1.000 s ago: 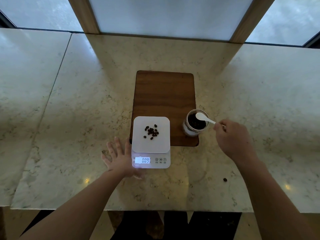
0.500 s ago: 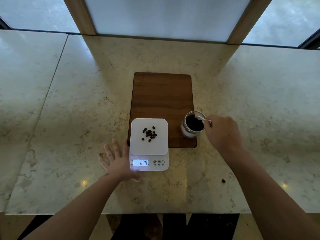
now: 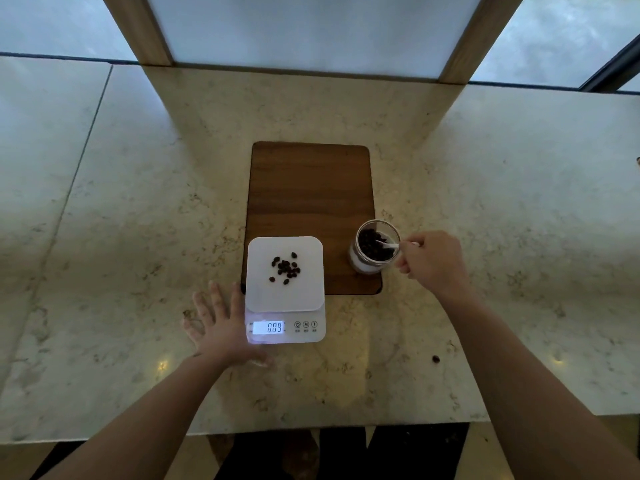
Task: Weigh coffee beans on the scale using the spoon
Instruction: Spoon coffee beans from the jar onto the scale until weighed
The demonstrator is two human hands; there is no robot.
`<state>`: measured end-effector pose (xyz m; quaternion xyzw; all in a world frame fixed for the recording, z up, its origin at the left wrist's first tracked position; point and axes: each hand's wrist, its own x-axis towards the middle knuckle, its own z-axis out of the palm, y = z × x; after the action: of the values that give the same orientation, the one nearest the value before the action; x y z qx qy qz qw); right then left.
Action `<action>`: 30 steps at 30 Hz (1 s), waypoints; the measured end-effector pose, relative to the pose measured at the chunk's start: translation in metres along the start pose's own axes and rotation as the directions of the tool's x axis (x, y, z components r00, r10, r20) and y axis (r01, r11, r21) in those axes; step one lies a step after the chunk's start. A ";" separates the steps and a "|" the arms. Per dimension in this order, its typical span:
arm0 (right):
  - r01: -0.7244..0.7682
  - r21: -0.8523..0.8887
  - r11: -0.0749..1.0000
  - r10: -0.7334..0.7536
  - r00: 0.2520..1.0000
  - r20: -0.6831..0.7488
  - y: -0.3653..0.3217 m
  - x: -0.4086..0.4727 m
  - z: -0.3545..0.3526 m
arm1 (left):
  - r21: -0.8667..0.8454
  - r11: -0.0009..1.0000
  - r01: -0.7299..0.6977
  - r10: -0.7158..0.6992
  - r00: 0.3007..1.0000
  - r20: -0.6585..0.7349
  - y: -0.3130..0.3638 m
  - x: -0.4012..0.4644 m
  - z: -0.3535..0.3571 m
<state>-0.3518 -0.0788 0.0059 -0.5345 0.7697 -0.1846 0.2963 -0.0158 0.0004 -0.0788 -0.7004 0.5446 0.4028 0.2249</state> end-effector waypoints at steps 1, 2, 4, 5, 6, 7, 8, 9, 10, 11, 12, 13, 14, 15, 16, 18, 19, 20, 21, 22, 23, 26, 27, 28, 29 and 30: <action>-0.034 0.057 0.998 0.033 0.999 0.006 0.000 0.000 0.000 | -0.001 1.000 -0.003 0.003 1.000 0.001 0.000 0.000 0.000; -0.066 0.109 0.992 0.065 0.998 0.014 0.000 0.000 0.000 | -0.002 1.000 -0.004 0.004 1.000 0.002 -0.001 -0.001 0.000; -0.114 0.184 0.976 0.110 0.993 0.031 0.000 0.000 0.000 | -0.001 1.000 -0.003 0.003 1.000 0.004 -0.001 0.000 0.000; -0.128 0.206 0.970 0.122 0.992 0.039 0.001 0.000 -0.001 | -0.001 1.000 -0.003 0.003 1.000 0.006 -0.001 0.000 0.000; -0.140 0.228 0.964 0.133 0.990 0.045 0.001 0.000 -0.001 | -0.001 1.000 -0.004 0.004 1.000 0.008 -0.001 0.001 0.000; -0.158 0.254 0.954 0.150 0.987 0.051 0.001 -0.001 -0.002 | -0.001 1.000 -0.003 0.003 1.000 0.010 -0.002 0.001 0.001; -0.178 0.284 0.942 0.169 0.984 0.056 0.002 -0.001 -0.002 | -0.001 1.000 -0.002 0.002 1.000 0.012 -0.002 0.002 0.001; -0.198 0.313 0.929 0.188 0.980 0.062 0.002 -0.001 -0.002 | 0.001 1.000 0.000 0.000 1.000 0.014 -0.002 0.002 0.001; -0.215 0.335 0.917 0.203 0.977 0.071 0.003 -0.001 -0.001 | 0.005 1.000 0.001 -0.001 1.000 0.016 -0.002 0.002 0.001; -0.228 0.352 0.908 0.214 0.974 0.080 0.004 -0.002 -0.001 | 0.008 1.000 0.003 -0.003 1.000 0.017 -0.002 0.002 0.001; -0.241 0.370 0.897 0.224 0.971 0.089 0.005 -0.002 0.000 | 0.009 1.000 0.004 -0.004 1.000 0.017 -0.002 0.002 0.001; -0.251 0.390 0.886 0.233 0.968 0.094 0.006 -0.002 0.000 | 0.010 1.000 0.006 -0.006 1.000 0.017 -0.001 0.002 0.001; -0.260 0.409 0.875 0.241 0.966 0.098 0.007 -0.002 0.000 | 0.011 1.000 0.007 -0.007 1.000 0.017 -0.001 0.001 0.001; -0.268 0.423 0.866 0.247 0.963 0.103 0.008 -0.002 0.000 | 0.012 1.000 0.008 -0.008 1.000 0.017 0.000 0.001 0.001; -0.276 0.437 0.856 0.253 0.961 0.111 0.009 -0.002 0.001 | 0.012 1.000 0.011 -0.011 1.000 0.016 0.000 0.000 0.000; -0.291 0.466 0.836 0.261 0.957 0.129 0.011 -0.003 0.001 | 0.011 1.000 0.011 -0.011 1.000 0.017 0.001 0.000 0.000; -0.296 0.482 0.825 0.264 0.955 0.135 0.012 -0.003 0.002 | 0.011 1.000 0.010 -0.010 1.000 0.017 0.001 -0.001 0.000; -0.301 0.500 0.812 0.267 0.953 0.140 0.014 -0.004 0.002 | 0.011 1.000 0.007 -0.007 1.000 0.016 0.001 -0.001 0.000; -0.306 0.518 0.799 0.270 0.952 0.146 0.015 -0.005 0.002 | 0.010 1.000 0.005 -0.005 1.000 0.014 0.001 -0.001 0.000; -0.310 0.533 0.787 0.271 0.950 0.152 0.016 -0.006 0.002 | 0.009 1.000 0.005 -0.005 1.000 0.011 0.001 -0.002 0.000; -0.314 0.546 0.777 0.273 0.949 0.158 0.017 -0.006 0.002 | 0.008 1.000 0.005 -0.005 1.000 0.009 0.001 -0.002 0.000; -0.340 0.582 0.739 0.292 0.940 0.178 0.021 -0.007 0.005 | 0.007 1.000 0.005 -0.005 1.000 0.005 0.002 -0.002 0.000; -0.353 0.596 0.721 0.301 0.935 0.189 0.023 -0.007 0.006 | 0.009 1.000 0.006 -0.007 1.000 0.004 0.002 -0.002 0.000; -0.368 0.612 0.700 0.310 0.929 0.204 0.024 -0.008 0.007 | 0.014 1.000 0.008 -0.008 1.000 0.002 0.002 -0.003 0.000; -0.382 0.627 0.678 0.317 0.923 0.219 0.026 -0.008 0.007 | 0.017 1.000 0.010 -0.010 1.000 0.003 0.002 -0.003 0.000; -0.395 0.641 0.658 0.323 0.917 0.234 0.027 -0.008 0.009 | 0.020 1.000 0.013 -0.013 1.000 0.002 0.002 -0.003 0.000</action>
<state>-0.3637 -0.0609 -0.0150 -0.2354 0.7236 -0.3625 0.5382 -0.0174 0.0015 -0.0759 -0.7013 0.5438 0.3965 0.2353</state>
